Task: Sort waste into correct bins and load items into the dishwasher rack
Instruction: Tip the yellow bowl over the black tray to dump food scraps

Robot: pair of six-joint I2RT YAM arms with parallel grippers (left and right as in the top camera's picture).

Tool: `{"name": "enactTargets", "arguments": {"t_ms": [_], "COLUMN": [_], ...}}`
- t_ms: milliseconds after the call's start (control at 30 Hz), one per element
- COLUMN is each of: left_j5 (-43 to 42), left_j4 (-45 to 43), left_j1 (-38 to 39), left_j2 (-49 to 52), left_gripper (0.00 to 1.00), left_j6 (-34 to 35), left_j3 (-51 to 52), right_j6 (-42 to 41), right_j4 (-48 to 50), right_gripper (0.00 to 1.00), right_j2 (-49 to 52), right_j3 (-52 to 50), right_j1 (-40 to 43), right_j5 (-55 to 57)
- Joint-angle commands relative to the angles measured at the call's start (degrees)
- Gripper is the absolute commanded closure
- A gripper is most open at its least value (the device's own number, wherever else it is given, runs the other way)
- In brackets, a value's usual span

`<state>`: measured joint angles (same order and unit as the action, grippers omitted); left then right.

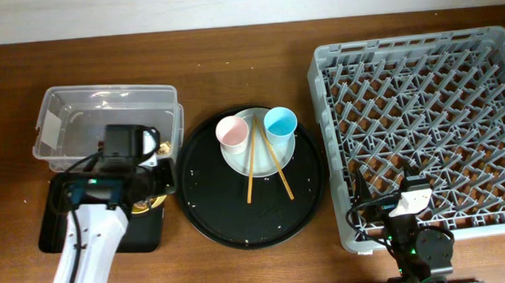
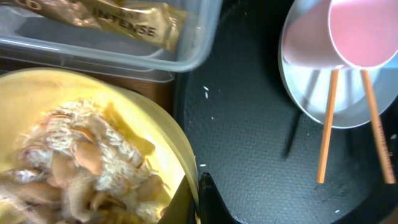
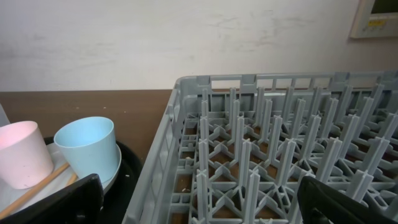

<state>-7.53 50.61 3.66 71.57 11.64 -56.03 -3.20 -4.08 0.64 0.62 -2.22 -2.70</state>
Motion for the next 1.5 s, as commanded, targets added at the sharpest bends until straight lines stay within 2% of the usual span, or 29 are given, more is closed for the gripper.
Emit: {"name": "enactTargets", "arguments": {"t_ms": [0,133,400,533,667,767,833,933,1000,1067,1100,1133,1200,1233,1267,1300,1333,1400,1433,1467], "left_j5": [-15.67,-18.03,-47.47,-62.71,-67.01,-67.82,-72.54,-73.94,-70.47,-71.08,-67.65,-69.51,-66.12,-70.40,-70.49,-66.71,-66.93,-66.66,-71.89,-70.47], "left_j4": [-0.72,-3.23,-23.50,-27.91,-30.73,-31.69,-31.69,-31.34,-31.93,-31.10,-31.85,-31.28,-33.42,-33.05,-33.77,-35.50,-34.67,-35.80,-35.89,-36.68], "left_j1": [-13.05,-23.17,-45.22,-55.69,-61.72,-63.21,-63.21,-63.21,-63.21,-63.21,-63.19,-63.19,-63.19,-63.10,-63.08,-63.08,-63.08,-63.04,-63.04,-63.04], "left_j2": [-1.20,-1.20,-1.16,-1.16,-1.14,-1.14,-1.14,-1.14,-1.14,-1.14,-1.14,-1.14,-1.14,-1.14,-1.14,-1.14,-1.14,-1.14,-1.14,-1.14], "left_gripper": [1.00,1.00,1.00,1.00,1.00,1.00,1.00,1.00,1.00,1.00,1.00,1.00,1.00,1.00,1.00,1.00,1.00,1.00,1.00,1.00], "left_j6": [-8.28,-8.74,-10.19,-10.21,-10.16,-9.75,-9.75,-7.98,-6.88,-6.71,-4.35,-3.50,-1.77,-0.96,-0.81,0.74,3.08,3.15,3.28,3.32], "left_j3": [-1.05,0.76,18.01,22.05,24.11,24.11,24.11,24.11,24.11,24.11,24.11,24.13,24.11,24.13,24.13,24.11,24.13,24.13,24.13,24.13], "right_j6": [-0.24,-0.24,-0.24,-0.24,-0.24,-0.24,-0.24,-0.24,-0.24,-0.24,-0.24,-0.24,-0.24,-0.24,-0.24,-0.24,-0.24,-0.24,-0.24,-0.24], "right_j4": [-0.17,-0.17,-0.17,-0.17,-0.17,-0.17,-0.17,-0.17,-0.17,-0.17,-0.17,-0.17,-0.17,-0.17,-0.17,-0.17,-0.17,-0.17,-0.17,-0.17], "right_gripper": [0.02,0.02,0.02,0.02,0.02,0.02,0.02,0.02,0.02,0.02,0.02,0.02,0.01,0.02,0.02,0.01,0.02,0.02,0.02,0.02], "right_j2": [-0.28,-0.28,-0.28,-0.28,-0.28,-0.28,-0.28,-0.28,-0.28,-0.28,-0.28,-0.28,-0.28,-0.28,-0.28,-0.28,-0.28,-0.28,-0.28,-0.28], "right_j3": [-0.31,-0.31,-0.31,-0.31,-0.31,-0.31,-0.31,-0.31,-0.31,-0.31,-0.31,-0.31,-0.31,-0.31,-0.31,-0.31,-0.31,-0.31,-0.31,-0.31], "right_j1": [0.37,0.37,0.37,0.37,0.37,0.37,0.37,0.37,0.37,0.37,0.37,0.37,0.37,0.37,0.37,0.37,0.37,0.37,0.37,0.37], "right_j5": [-0.31,-0.31,-0.31,-0.31,-0.31,-0.31,-0.28,-0.31,-0.31,-0.31,-0.31,-0.31,-0.31,-0.31,-0.31,-0.31,-0.31,-0.31,-0.31,-0.31]}}
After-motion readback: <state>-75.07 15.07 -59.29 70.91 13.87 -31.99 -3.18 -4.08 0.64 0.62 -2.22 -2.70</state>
